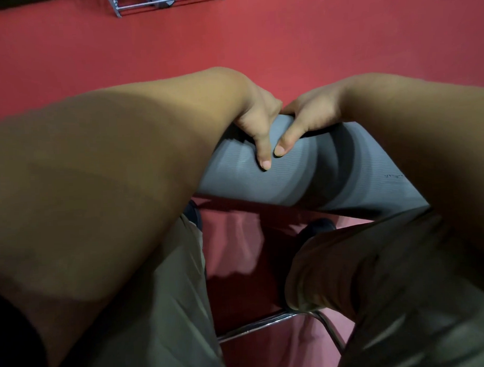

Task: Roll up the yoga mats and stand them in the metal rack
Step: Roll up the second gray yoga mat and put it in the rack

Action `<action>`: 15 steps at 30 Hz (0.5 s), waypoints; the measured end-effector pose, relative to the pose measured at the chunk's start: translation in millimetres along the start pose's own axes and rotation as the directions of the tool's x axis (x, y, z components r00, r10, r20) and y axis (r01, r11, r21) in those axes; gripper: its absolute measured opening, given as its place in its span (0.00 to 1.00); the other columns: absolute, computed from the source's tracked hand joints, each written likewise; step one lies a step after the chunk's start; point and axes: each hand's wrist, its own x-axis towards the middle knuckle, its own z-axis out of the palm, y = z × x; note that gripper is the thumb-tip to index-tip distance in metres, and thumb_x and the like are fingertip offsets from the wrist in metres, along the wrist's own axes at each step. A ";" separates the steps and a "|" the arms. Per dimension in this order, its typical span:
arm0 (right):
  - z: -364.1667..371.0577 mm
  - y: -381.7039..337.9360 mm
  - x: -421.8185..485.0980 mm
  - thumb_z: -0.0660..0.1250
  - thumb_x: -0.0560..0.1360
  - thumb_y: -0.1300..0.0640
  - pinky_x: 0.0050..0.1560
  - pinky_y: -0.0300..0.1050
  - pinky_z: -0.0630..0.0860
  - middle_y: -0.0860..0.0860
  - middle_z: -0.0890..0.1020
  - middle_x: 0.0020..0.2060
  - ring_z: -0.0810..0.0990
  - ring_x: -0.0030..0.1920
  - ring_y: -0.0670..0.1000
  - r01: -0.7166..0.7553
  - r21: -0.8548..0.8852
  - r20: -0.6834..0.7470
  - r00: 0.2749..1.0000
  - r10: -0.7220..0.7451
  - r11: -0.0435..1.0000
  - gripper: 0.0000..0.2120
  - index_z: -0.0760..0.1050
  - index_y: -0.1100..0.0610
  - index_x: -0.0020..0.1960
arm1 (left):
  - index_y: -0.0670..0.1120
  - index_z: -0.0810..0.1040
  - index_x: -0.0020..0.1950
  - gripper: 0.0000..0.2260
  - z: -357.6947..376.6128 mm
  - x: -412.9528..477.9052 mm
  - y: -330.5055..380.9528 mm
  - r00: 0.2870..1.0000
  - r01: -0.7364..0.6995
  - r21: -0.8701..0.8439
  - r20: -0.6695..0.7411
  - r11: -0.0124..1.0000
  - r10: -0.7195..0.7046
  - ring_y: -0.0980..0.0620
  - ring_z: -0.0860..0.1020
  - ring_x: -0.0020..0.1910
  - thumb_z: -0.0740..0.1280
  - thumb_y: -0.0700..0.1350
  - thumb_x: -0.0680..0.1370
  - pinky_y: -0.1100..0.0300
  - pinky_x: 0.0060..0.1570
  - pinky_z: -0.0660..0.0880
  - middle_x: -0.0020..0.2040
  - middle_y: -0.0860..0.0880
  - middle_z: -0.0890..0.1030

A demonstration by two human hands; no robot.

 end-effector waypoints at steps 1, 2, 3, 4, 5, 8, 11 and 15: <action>0.2 -2.3 -1.4 0.86 0.57 0.35 0.66 0.56 0.81 0.45 0.89 0.53 0.89 0.55 0.51 0.002 0.009 0.012 1.000 -0.002 1.000 0.37 0.83 0.45 0.63 | 0.52 0.82 0.62 0.47 -0.1 0.6 -3.2 1.000 -0.002 -0.026 0.023 1.000 0.002 0.48 0.86 0.50 0.85 0.72 0.49 0.47 0.56 0.84 0.51 0.52 0.87; 0.5 -4.7 -3.0 0.85 0.59 0.37 0.66 0.56 0.81 0.46 0.89 0.53 0.89 0.54 0.52 0.005 0.016 0.021 1.000 -0.005 1.000 0.36 0.83 0.47 0.64 | 0.53 0.83 0.60 0.45 -0.6 1.7 -8.0 0.999 -0.003 -0.050 0.050 0.999 0.005 0.48 0.88 0.48 0.85 0.71 0.48 0.46 0.55 0.85 0.49 0.53 0.88; 0.7 -7.1 -4.3 0.85 0.60 0.38 0.65 0.56 0.82 0.46 0.89 0.54 0.89 0.54 0.52 0.012 0.010 0.025 1.000 -0.012 1.000 0.36 0.82 0.47 0.65 | 0.53 0.84 0.60 0.43 -1.1 1.5 -13.2 0.997 0.002 -0.080 0.077 0.997 0.004 0.48 0.88 0.47 0.86 0.69 0.50 0.46 0.55 0.85 0.48 0.53 0.89; 0.8 -9.8 -5.3 0.85 0.59 0.37 0.66 0.56 0.82 0.46 0.89 0.55 0.88 0.55 0.51 0.023 -0.017 0.024 0.999 -0.022 1.000 0.39 0.80 0.48 0.66 | 0.53 0.83 0.60 0.40 -1.7 0.0 -18.3 0.995 0.013 -0.116 0.098 0.993 -0.002 0.48 0.89 0.47 0.87 0.67 0.52 0.45 0.54 0.85 0.48 0.53 0.89; 2.0 -12.9 -5.5 0.85 0.58 0.36 0.67 0.56 0.81 0.46 0.88 0.56 0.87 0.57 0.51 0.033 -0.059 0.021 0.999 -0.032 0.998 0.43 0.78 0.49 0.68 | 0.52 0.83 0.61 0.39 -2.4 -2.0 -22.9 0.993 0.029 -0.155 0.117 0.987 -0.011 0.47 0.89 0.47 0.87 0.64 0.55 0.43 0.54 0.85 0.49 0.52 0.89; 5.3 -24.2 -8.1 0.87 0.56 0.35 0.68 0.53 0.78 0.46 0.83 0.61 0.83 0.61 0.53 0.019 -0.198 -0.038 0.999 -0.027 0.980 0.50 0.71 0.48 0.73 | 0.48 0.83 0.64 0.35 -4.3 -6.5 -34.1 0.984 0.072 -0.261 0.176 0.963 -0.026 0.42 0.89 0.48 0.86 0.59 0.61 0.39 0.56 0.85 0.51 0.47 0.89; 3.8 -28.8 -8.5 0.86 0.56 0.32 0.63 0.52 0.80 0.44 0.85 0.54 0.84 0.54 0.50 0.045 -0.281 -0.084 0.994 -0.072 0.959 0.42 0.77 0.46 0.64 | 0.47 0.83 0.64 0.33 -4.1 -8.4 -37.3 0.974 0.099 -0.295 0.224 0.950 -0.032 0.40 0.89 0.49 0.86 0.58 0.63 0.38 0.58 0.84 0.51 0.45 0.89; 2.3 -22.8 -8.2 0.85 0.54 0.30 0.61 0.53 0.81 0.43 0.86 0.50 0.85 0.51 0.50 0.014 -0.249 -0.116 0.992 -0.045 0.968 0.38 0.80 0.44 0.58 | 0.49 0.80 0.67 0.36 -2.7 -8.0 -33.5 0.979 0.091 -0.280 0.200 0.956 -0.035 0.43 0.89 0.50 0.85 0.59 0.63 0.41 0.58 0.84 0.54 0.48 0.89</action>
